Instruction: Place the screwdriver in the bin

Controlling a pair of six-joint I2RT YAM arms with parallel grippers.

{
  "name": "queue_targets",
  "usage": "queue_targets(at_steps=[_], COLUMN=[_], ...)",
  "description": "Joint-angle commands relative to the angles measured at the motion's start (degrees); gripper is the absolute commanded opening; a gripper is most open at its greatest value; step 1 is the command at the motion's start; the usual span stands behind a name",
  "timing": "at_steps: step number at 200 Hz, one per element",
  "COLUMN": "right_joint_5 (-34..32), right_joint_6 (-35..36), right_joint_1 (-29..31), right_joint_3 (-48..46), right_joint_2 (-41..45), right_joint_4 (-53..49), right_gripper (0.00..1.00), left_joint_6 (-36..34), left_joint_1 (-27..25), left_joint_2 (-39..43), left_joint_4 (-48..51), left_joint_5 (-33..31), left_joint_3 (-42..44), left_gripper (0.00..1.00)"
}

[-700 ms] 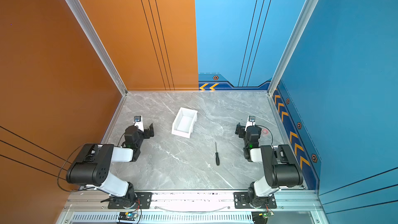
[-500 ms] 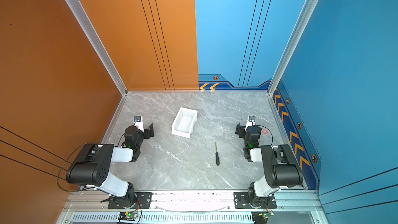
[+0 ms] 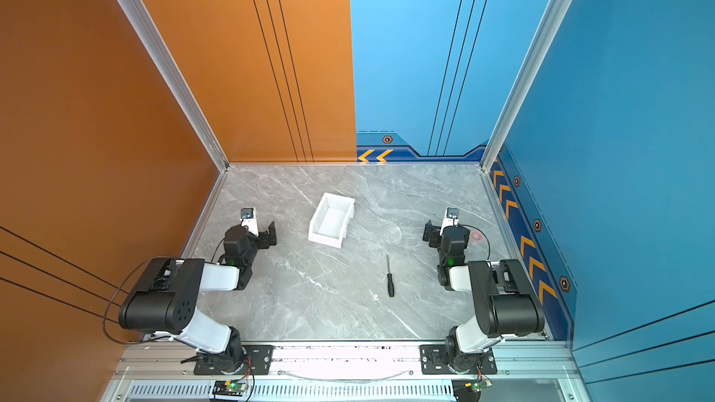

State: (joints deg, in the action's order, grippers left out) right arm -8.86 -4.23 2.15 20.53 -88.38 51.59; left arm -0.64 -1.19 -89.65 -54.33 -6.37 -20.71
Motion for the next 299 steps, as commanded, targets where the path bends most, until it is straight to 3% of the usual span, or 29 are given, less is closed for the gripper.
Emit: queue_targets(at_steps=[1, 143, 201, 234, 253, 276, 290, 299], right_joint_5=[-0.8, -2.0, -5.7, -10.0, -11.2, -4.2, 3.2, 4.4], right_joint_6=[0.7, 0.2, -2.5, -4.4, -11.2, -21.7, -23.4, -24.6], right_joint_1=[0.1, -0.2, -1.2, 2.8, 4.6, 5.0, 5.9, 7.6], right_joint_3=[0.8, 0.9, 4.4, 12.4, 19.7, 25.5, 24.2, 23.1], right_joint_2=[-0.3, 0.0, 9.9, 17.1, 19.7, 22.1, 25.4, 27.9], right_joint_4=[0.7, 0.4, -14.2, -35.1, -52.3, -67.7, -68.9, -69.3], right_gripper=[1.00, 1.00, 1.00, 1.00, 1.00, 1.00, 1.00, 1.00], left_joint_6=[-0.8, -2.3, -4.7, -9.2, -10.2, -10.7, -11.5, -11.8], left_joint_1=[-0.4, -1.4, -3.1, -4.7, -5.1, -5.4, -5.6, -5.8], left_joint_2=[-0.1, 2.1, 12.9, 15.8, 17.1, 18.7, 19.5, 19.6], left_joint_4=[0.7, 1.3, 11.5, 32.1, 47.2, 63.9, 73.1, 78.0], left_joint_5=[1.0, 1.4, 1.5, -0.3, 1.3, 6.2, 9.7, 12.2], left_joint_3=[-0.9, -0.4, -1.1, -9.1, -16.0, -24.4, -29.0, -31.9], left_gripper=[0.98, 0.98, 0.98, 0.98, 0.98, 0.98, 0.98, 0.98])
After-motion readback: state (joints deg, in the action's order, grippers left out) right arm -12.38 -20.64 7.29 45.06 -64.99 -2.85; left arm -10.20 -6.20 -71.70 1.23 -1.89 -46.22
